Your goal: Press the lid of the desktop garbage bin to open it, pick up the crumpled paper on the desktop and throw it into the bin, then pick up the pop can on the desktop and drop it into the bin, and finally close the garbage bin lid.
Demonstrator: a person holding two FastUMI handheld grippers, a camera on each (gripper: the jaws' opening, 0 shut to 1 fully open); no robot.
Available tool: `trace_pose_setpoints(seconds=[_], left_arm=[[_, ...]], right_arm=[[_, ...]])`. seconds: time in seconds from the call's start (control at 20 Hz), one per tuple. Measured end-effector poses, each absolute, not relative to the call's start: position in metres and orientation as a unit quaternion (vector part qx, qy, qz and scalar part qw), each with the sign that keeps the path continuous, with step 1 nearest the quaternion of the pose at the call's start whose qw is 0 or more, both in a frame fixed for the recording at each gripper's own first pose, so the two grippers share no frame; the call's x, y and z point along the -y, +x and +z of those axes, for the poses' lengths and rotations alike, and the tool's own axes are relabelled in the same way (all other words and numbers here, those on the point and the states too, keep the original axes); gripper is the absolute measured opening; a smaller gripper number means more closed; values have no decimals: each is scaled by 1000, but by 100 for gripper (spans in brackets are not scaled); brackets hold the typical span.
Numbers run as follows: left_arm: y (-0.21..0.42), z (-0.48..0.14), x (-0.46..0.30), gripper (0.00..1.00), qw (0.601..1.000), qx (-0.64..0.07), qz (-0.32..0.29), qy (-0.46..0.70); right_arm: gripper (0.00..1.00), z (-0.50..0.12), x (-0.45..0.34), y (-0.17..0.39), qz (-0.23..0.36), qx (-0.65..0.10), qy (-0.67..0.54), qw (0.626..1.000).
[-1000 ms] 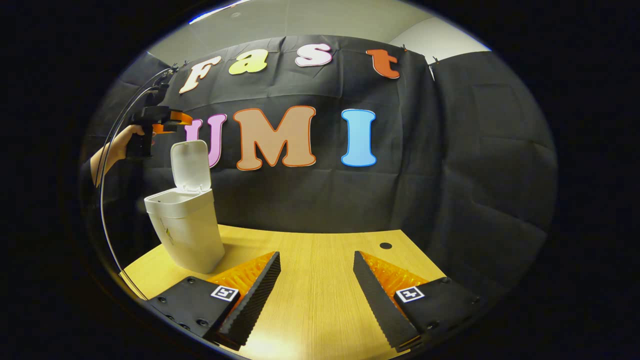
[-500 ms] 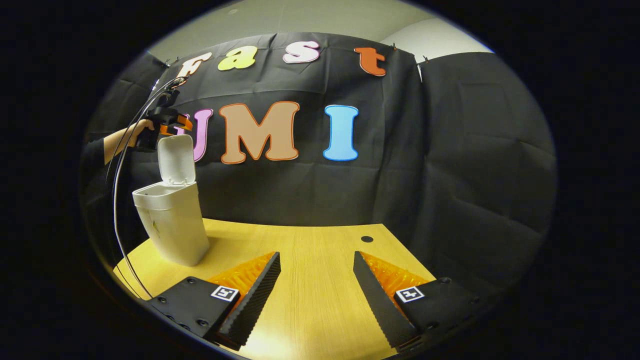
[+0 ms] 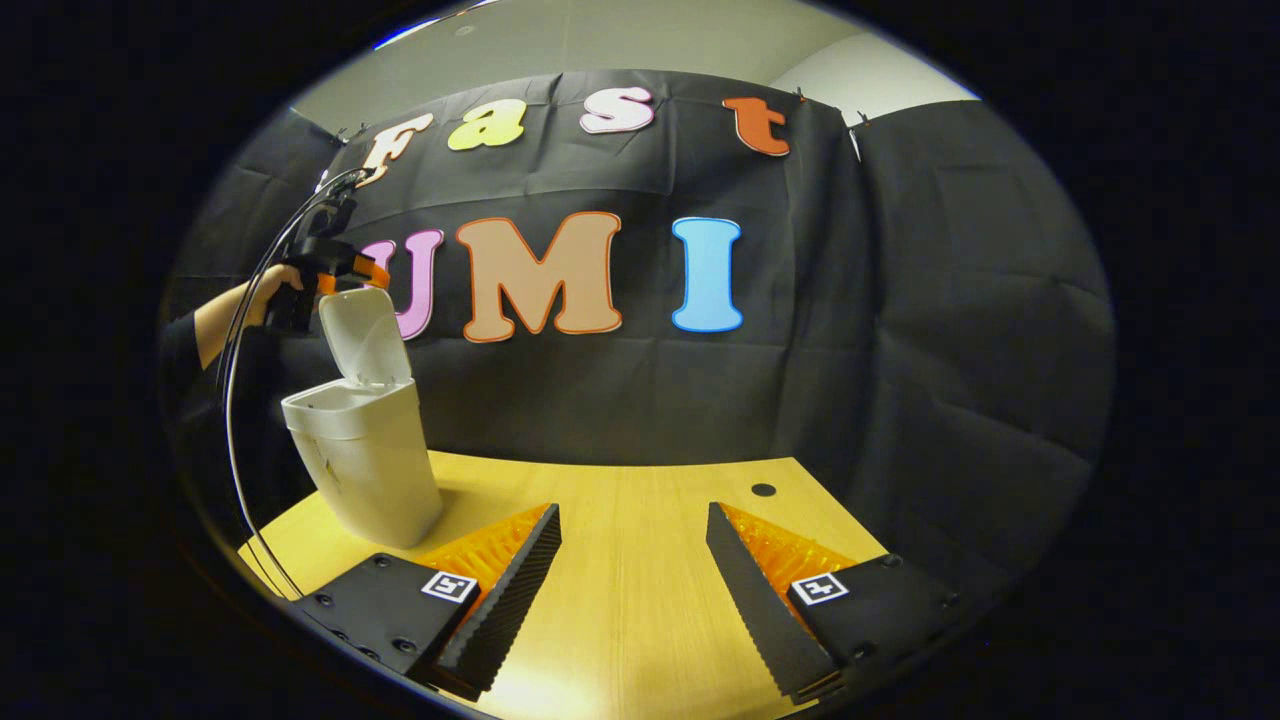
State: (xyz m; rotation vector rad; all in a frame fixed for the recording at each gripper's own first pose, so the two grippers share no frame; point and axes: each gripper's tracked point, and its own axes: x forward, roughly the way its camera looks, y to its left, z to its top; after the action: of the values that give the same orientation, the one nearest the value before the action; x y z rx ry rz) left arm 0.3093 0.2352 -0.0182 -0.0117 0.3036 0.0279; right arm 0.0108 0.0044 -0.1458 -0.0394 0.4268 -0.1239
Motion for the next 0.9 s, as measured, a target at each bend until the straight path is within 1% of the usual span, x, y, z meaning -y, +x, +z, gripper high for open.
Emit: trace_pose_setpoints(seconds=[0.05,0.1,0.15,0.2,0.25,0.3,0.5,0.55,0.6,0.65,0.7,0.9], left_arm=[[300,-20,-235,92,989,-148,15,-4],[292,-23,-234,92,989,-145,17,-4],[283,-26,-232,92,989,-146,18,-5],[274,-32,-232,92,989,-147,19,-10],[265,-37,-230,92,989,-148,18,-14],[258,-41,-229,92,989,-148,18,-15],[226,-71,-225,93,986,-162,22,-18],[219,-80,-224,92,986,-167,22,-16],[212,-90,-224,93,985,-172,24,-14],[206,-100,-223,93,983,-179,25,-10],[201,-110,-224,93,982,-186,26,-7],[187,-137,-223,93,980,-196,28,3]], right_arm=[[100,-143,-10,15,-54,-207,-17,977],[100,-141,-15,21,-46,-204,-16,978],[98,-139,-20,25,-39,-201,-15,979],[94,-138,-24,29,-31,-199,-16,979],[100,-139,-28,31,-26,-199,-17,980],[98,-139,-32,33,-20,-199,-17,980],[98,-146,-42,34,-2,-209,-24,978],[100,-149,-45,34,2,-213,-25,977],[98,-153,-47,34,6,-219,-28,975],[100,-156,-49,34,9,-223,-30,974],[98,-158,-51,36,13,-226,-32,973],[98,-167,-61,40,27,-242,-39,969]])
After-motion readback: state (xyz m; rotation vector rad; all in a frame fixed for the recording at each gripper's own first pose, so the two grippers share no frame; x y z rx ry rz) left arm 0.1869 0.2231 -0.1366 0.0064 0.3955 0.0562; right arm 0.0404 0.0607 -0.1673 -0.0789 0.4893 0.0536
